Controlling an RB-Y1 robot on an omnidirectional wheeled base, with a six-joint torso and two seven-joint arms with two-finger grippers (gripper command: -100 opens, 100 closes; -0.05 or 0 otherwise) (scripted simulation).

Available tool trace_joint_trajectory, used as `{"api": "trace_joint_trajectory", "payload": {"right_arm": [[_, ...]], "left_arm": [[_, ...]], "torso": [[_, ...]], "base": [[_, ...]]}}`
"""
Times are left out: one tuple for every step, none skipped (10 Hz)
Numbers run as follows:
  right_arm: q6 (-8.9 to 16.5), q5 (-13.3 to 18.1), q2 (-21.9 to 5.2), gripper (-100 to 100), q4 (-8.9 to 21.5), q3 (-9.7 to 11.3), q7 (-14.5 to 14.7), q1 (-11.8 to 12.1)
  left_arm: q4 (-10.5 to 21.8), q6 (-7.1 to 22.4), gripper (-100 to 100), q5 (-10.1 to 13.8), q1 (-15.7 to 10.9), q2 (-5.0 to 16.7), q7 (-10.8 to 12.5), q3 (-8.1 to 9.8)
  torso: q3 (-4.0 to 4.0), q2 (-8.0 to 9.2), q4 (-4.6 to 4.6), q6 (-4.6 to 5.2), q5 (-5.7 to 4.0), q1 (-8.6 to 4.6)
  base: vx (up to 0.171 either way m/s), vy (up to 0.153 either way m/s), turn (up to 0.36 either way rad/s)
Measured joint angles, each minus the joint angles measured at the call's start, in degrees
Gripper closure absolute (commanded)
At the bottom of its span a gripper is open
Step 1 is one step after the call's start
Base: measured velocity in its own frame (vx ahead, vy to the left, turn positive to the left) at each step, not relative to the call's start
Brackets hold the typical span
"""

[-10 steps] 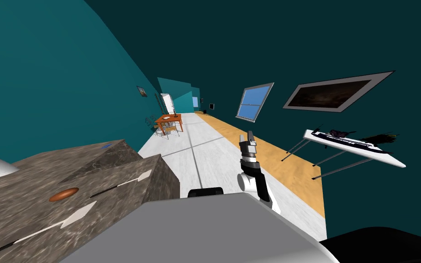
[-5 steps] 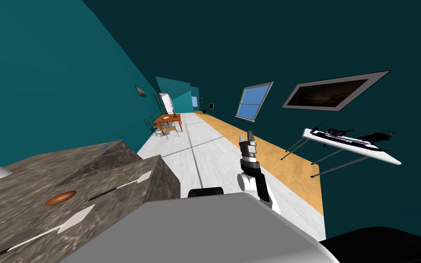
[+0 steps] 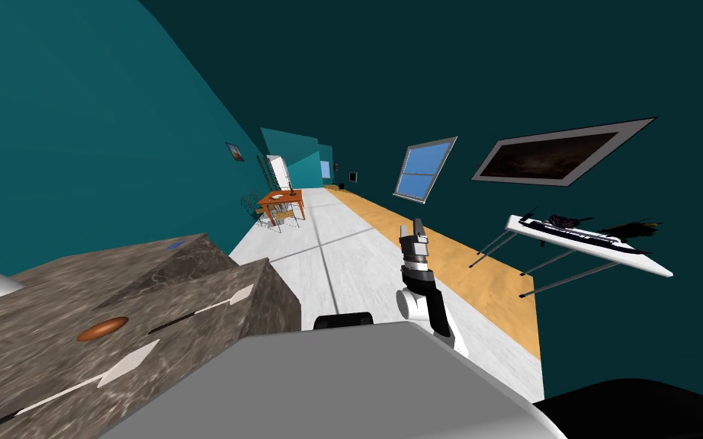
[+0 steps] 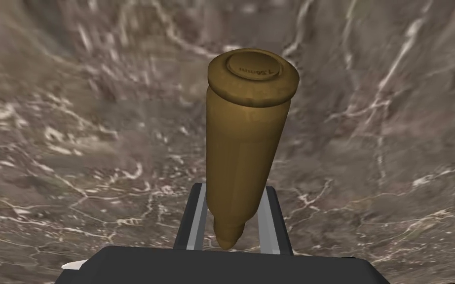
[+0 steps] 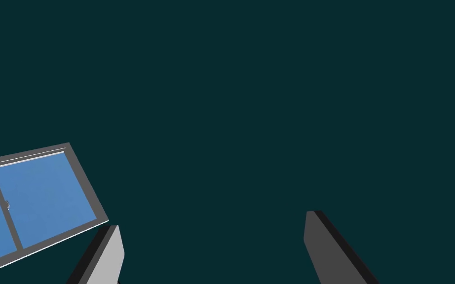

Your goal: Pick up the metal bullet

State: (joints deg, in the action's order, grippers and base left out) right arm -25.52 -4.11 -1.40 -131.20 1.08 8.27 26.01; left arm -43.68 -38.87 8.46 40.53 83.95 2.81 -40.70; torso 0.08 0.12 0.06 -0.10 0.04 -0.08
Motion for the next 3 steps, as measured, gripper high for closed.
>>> {"api": "trace_joint_trajectory", "payload": {"right_arm": [[0.0, 0.0, 0.0, 0, 0.0, 0.0, 0.0, 0.0], [0.0, 0.0, 0.0, 0, 0.0, 0.0, 0.0, 0.0], [0.0, 0.0, 0.0, 0, 0.0, 0.0, 0.0, 0.0]], "left_arm": [[-0.3, -0.4, 100, 0.4, 0.3, 1.1, 0.3, -0.15], [-1.5, -0.4, 100, 1.3, 1.4, 2.5, 0.3, 0.13], [-1.7, -0.4, 0, 1.4, 1.5, 2.6, 0.3, 0.18]], "torso": [[0.01, 0.02, 0.01, 0.00, -0.04, -0.13], [0.01, 0.02, 0.01, 0.00, -0.05, -0.17], [0.00, 0.00, 0.00, 0.02, -0.01, -0.07]], "base": [[-0.012, -0.052, 0.045], [-0.004, -0.021, 0.011], [-0.001, -0.005, 0.000]]}}
